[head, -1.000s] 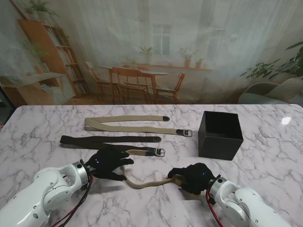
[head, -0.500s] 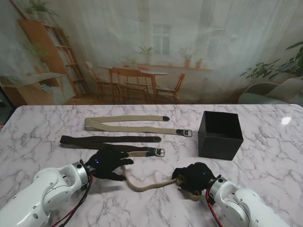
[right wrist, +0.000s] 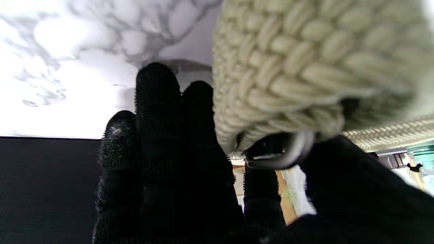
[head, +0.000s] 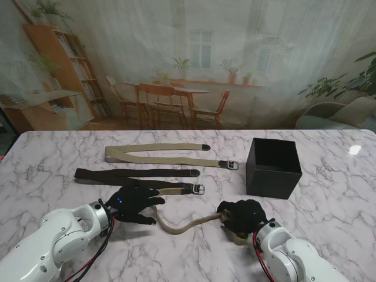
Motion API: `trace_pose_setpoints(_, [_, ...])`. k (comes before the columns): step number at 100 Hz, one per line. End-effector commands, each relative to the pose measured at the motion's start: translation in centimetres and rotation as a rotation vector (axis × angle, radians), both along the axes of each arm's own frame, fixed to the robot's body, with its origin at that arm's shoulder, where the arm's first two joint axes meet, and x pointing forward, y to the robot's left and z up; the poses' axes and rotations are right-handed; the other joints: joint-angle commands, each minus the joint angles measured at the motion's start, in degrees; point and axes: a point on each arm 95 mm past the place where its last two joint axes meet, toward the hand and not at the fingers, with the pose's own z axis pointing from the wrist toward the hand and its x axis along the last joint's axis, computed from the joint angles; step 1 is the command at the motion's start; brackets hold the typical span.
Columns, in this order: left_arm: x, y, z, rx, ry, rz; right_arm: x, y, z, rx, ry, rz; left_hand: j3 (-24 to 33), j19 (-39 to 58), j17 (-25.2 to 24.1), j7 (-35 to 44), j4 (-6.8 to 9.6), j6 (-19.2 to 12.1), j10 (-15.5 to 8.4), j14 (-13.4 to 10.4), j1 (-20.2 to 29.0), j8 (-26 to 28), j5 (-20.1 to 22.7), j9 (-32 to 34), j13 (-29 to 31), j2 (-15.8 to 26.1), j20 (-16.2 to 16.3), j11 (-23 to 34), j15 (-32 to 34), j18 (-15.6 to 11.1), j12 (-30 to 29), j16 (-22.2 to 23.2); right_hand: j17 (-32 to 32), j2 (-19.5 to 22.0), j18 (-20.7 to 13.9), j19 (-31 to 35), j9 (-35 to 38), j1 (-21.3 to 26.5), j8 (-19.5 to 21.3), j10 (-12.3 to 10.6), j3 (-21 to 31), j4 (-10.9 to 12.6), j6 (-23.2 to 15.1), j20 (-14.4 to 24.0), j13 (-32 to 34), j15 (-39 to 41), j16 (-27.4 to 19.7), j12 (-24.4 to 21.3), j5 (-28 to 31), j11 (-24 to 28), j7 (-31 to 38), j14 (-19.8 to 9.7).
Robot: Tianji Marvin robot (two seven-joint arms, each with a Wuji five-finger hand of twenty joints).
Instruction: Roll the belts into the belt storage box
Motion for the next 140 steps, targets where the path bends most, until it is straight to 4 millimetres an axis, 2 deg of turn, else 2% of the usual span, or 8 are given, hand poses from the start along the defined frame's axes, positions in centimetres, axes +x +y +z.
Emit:
trace_pose_setpoints(1, [-0.1, 0.0, -0.2, 0.009, 0.008, 0.003, -0.6, -0.1, -0.6, -0.027, 0.023, 0.029, -0.5, -1.5, -0.7, 0.4, -1.22, 1.1, 0.5, 0.7, 0.3, 0.1, 1.3, 0.0, 0.1, 1.9, -0.5, -0.4, -1.3, 2.3, -0.3, -0.5, -2.1, 3.1, -1.8, -0.3, -1.0, 1.5, 4.0, -6.4, 5.6, 5.4, -0.1, -0.2, -3.7, -6.4, -2.5, -0.3, -1.0, -1.6, -0.8, -4.3])
trace_pose_setpoints(17, [-0.2, 0.1, -0.2, 0.010, 0.006, 0.006, -0.7, -0.7, -0.3, -0.098, 0.017, 0.140, -0.6, -1.4, -0.7, 0.4, -1.22, 1.1, 0.5, 0.7, 0.4, 0.1, 1.3, 0.0, 0.1, 2.0, -0.5, -0.4, -1.3, 2.2, -0.3, -0.5, -6.6, -3.6, -2.6, -2.3, -7.3, -2.5, 3.3, -8.9, 8.5, 5.4, -3.2, 0.2, -8.3, -8.7, -2.9, -0.4, -10.6, -2.9, -4.8, -6.4])
trace_pose_setpoints(31, [-0.2, 0.2, -0.2, 0.011, 0.004, 0.009, -0.6, -1.1, -0.2, -0.143, -0.010, 0.207, -0.6, -1.4, -0.7, 0.3, -1.21, 1.1, 0.5, 0.7, 0.5, 0.1, 1.2, 0.0, 0.1, 1.9, -0.5, -0.4, -1.3, 2.2, -0.3, -0.4, -7.2, -10.3, -4.4, -3.8, -8.3, 1.8, 1.7, -11.5, 10.6, -1.2, -5.3, 0.3, -9.3, -9.2, -2.9, 0.6, -20.1, -2.2, -6.2, -9.0])
trace_pose_setpoints(48, [-0.2, 0.2, -0.2, 0.012, 0.004, 0.010, -0.3, -1.2, -0.3, -0.171, -0.032, 0.252, -0.6, -1.4, -0.7, 0.3, -1.21, 1.2, 0.5, 0.7, 0.5, 0.1, 1.1, 0.1, 0.2, 1.9, -0.6, -0.4, -1.2, 2.2, -0.3, -0.4, -7.6, -15.3, -9.2, -6.1, -12.1, 0.4, -0.1, -13.0, 10.9, -3.0, 15.9, -1.0, -12.5, -12.6, -4.3, 0.9, -21.8, 0.3, -4.4, -10.6])
trace_pose_setpoints(61, [-0.2, 0.3, -0.2, 0.012, 0.004, 0.011, -0.2, -1.0, -0.4, -0.154, -0.044, 0.239, -0.6, -1.4, -0.7, 0.2, -1.21, 1.2, 0.4, 0.7, 0.5, 0.1, 1.0, 0.2, 0.3, 1.9, -0.6, -0.3, -1.2, 2.3, -0.2, -0.4, -5.5, -7.1, -8.5, -4.7, -9.6, 2.3, 0.3, -12.1, 12.5, -1.9, 17.8, -2.0, -10.4, -10.1, -3.8, 1.8, -17.3, 8.6, -2.8, -10.0])
trace_pose_setpoints(77, [-0.2, 0.3, -0.3, 0.012, 0.005, 0.012, -0.2, -1.0, -0.6, -0.121, -0.034, 0.205, -0.6, -1.4, -0.7, 0.3, -1.21, 1.2, 0.4, 0.7, 0.5, 0.1, 1.1, 0.4, 0.3, 1.9, -0.6, -0.3, -1.2, 2.3, -0.2, -0.4, -4.4, 1.4, -6.6, -2.2, -5.9, 3.5, 1.8, -10.7, 10.9, 4.4, 8.6, -1.2, -7.8, -6.8, -2.4, 2.0, -16.2, 9.4, -1.2, -8.9])
trace_pose_setpoints(108, [-0.2, 0.3, -0.3, 0.012, 0.004, 0.013, -0.3, -0.8, -0.9, -0.087, -0.023, 0.171, -0.6, -1.4, -0.7, 0.2, -1.21, 1.2, 0.4, 0.7, 0.5, 0.0, 1.0, 0.5, 0.4, 1.9, -0.6, -0.2, -1.2, 2.2, -0.2, -0.4, -5.7, 3.6, -2.6, -0.3, -5.6, -13.8, 1.6, -8.5, 2.0, 5.1, 8.3, 0.7, -7.5, -5.1, -1.7, 1.0, -17.4, 5.6, -2.5, -6.2])
trace_pose_setpoints(140, [-0.2, 0.4, -0.3, 0.013, 0.000, 0.013, -0.5, -1.1, -0.8, -0.140, -0.061, 0.168, -0.6, -1.4, -0.7, 0.2, -1.19, 1.2, 0.5, 0.6, 0.6, 0.0, 1.0, 0.3, 0.3, 2.0, -0.6, -0.3, -1.2, 2.2, -0.2, -0.4, -9.6, 5.2, -3.1, -1.0, -15.1, -21.1, -0.5, -7.8, -6.5, 5.3, 5.5, 1.6, -14.3, -6.4, -2.4, 0.1, -20.6, 1.1, -6.2, -4.6])
